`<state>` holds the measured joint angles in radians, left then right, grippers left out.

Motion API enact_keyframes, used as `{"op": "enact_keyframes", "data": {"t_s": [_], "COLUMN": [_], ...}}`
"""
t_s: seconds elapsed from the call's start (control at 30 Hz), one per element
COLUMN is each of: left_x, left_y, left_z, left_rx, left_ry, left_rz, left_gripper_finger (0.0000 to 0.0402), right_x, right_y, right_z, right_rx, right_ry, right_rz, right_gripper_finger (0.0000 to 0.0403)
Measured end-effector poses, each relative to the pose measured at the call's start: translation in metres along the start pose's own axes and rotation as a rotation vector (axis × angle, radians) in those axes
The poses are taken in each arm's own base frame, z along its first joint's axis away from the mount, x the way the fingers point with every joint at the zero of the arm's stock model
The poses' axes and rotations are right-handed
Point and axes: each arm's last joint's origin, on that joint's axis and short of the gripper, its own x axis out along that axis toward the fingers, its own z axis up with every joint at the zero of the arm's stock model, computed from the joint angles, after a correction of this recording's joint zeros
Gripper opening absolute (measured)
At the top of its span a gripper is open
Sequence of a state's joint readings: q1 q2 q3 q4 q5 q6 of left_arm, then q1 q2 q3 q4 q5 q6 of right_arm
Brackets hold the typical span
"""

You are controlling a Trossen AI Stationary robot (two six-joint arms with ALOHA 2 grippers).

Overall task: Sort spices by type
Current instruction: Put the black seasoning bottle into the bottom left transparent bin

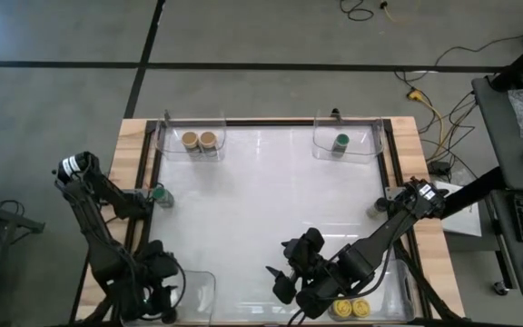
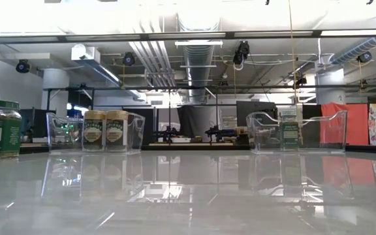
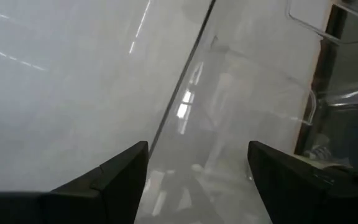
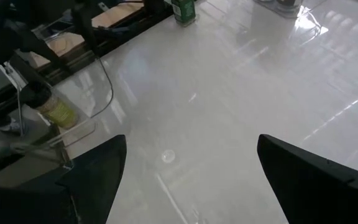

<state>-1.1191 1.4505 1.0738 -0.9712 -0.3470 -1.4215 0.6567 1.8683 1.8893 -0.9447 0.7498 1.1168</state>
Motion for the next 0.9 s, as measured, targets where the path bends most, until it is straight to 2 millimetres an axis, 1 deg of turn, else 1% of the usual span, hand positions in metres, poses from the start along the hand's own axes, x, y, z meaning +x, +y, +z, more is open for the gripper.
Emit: {"op": "enact_keyframes", "data": {"t_s": [0.1, 0.23, 0.4, 0.5, 0.57, 0.63, 0.73, 0.9], "left_x": [-0.006, -0.01, -0.005, 0.004, 0.01, 0.014, 0.018, 0.019], "left_y": [-0.004, -0.019, -0.034, -0.04, -0.041, -0.042, -0.041, -0.041], "left_z": [0.003, 0.005, 0.005, 0.003, 0.001, 0.0, -0.002, -0.003], "left_rx": [0.0, 0.087, 0.175, 0.212, 0.221, 0.223, 0.224, 0.218], "left_ry": [-0.005, 0.025, 0.033, 0.044, 0.059, 0.078, 0.106, 0.11], "left_rz": [-0.024, -0.089, -0.078, -0.037, -0.005, 0.001, 0.013, 0.008], "left_gripper_finger": [0.026, 0.026, 0.026, 0.0254, 0.0237, 0.0212, 0.0164, 0.0084], "right_x": [0.001, 0.001, 0.004, 0.007, 0.009, 0.009, 0.009, 0.009], "right_y": [0.0, 0.0, -0.003, -0.004, -0.004, -0.004, -0.003, -0.001], "right_z": [-0.001, -0.004, -0.008, -0.013, -0.015, -0.016, -0.015, -0.015], "right_rx": [0.0, -0.007, 0.012, 0.017, 0.026, 0.027, 0.035, 0.03], "right_ry": [0.001, 0.005, 0.014, 0.039, 0.052, 0.062, 0.058, 0.052], "right_rz": [-0.002, -0.004, -0.017, -0.016, -0.016, -0.012, 0.0, 0.015], "right_gripper_finger": [0.0352, 0.0352, 0.0352, 0.0352, 0.0352, 0.0352, 0.0352, 0.0352]}}
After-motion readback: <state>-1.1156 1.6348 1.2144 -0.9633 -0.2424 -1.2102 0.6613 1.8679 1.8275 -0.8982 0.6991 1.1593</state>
